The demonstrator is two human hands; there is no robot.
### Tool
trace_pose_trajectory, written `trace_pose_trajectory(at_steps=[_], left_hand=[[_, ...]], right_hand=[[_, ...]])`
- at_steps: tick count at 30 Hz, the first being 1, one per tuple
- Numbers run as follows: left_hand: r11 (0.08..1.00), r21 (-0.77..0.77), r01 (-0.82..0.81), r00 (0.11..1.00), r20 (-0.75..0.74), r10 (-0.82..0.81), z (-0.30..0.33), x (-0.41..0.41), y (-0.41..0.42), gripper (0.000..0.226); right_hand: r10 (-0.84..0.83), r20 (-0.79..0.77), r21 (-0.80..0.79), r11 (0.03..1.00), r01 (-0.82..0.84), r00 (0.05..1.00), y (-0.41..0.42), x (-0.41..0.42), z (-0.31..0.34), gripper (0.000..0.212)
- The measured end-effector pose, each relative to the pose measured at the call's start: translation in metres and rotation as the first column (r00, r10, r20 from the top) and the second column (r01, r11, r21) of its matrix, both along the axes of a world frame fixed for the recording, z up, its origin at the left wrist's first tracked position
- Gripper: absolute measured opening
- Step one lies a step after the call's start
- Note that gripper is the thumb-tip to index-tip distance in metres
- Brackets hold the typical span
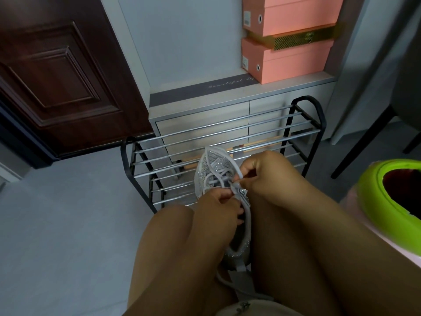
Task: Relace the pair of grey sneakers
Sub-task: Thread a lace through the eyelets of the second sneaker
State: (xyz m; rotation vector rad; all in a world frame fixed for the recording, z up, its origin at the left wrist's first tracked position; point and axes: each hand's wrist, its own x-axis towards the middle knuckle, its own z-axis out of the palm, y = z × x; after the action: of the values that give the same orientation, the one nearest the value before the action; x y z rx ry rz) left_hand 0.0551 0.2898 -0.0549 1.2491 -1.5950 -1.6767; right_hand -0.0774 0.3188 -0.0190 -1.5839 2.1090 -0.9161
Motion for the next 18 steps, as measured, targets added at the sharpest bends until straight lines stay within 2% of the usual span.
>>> trace_pose_trajectory(at_steps=[4,7,11,14,18], left_hand=[[1.000,0.009,0.010,1.000,-0.013,-0.010,0.0013,0.0000,0.0002,0.027],[1.000,0.011,0.001,0.999,-0.032,-0.001,0.0021,0.0003,0.0003,0.030],[1.000,0.010,0.008,0.999,-0.034,-0.008,0.0018,0.0000,0.0008,0.028],[1.000,0.016,-0.004,0.999,-0.037,0.005,0.0014,0.0001,0.0016,0.026],[1.000,-0.016,0.010,0.999,-0.041,-0.011,0.0001,0.0016,0.0030,0.022]], right_hand=[[-0.006,0.074,-0.014,1.000,0.008,0.997,0.0007,0.0021,0.0020,0.006],[0.021,0.212,-0.008,1.000,-0.020,0.977,0.0026,0.0025,0.0049,0.008],[-0.004,0.136,0.027,1.000,0.000,0.991,0.0007,0.0039,0.0031,0.004],[-0.016,0.066,0.080,0.997,0.010,0.998,0.0001,0.0043,0.0010,0.011],[0.013,0.109,0.119,0.992,-0.026,0.994,0.0020,0.0001,0.0031,0.013]])
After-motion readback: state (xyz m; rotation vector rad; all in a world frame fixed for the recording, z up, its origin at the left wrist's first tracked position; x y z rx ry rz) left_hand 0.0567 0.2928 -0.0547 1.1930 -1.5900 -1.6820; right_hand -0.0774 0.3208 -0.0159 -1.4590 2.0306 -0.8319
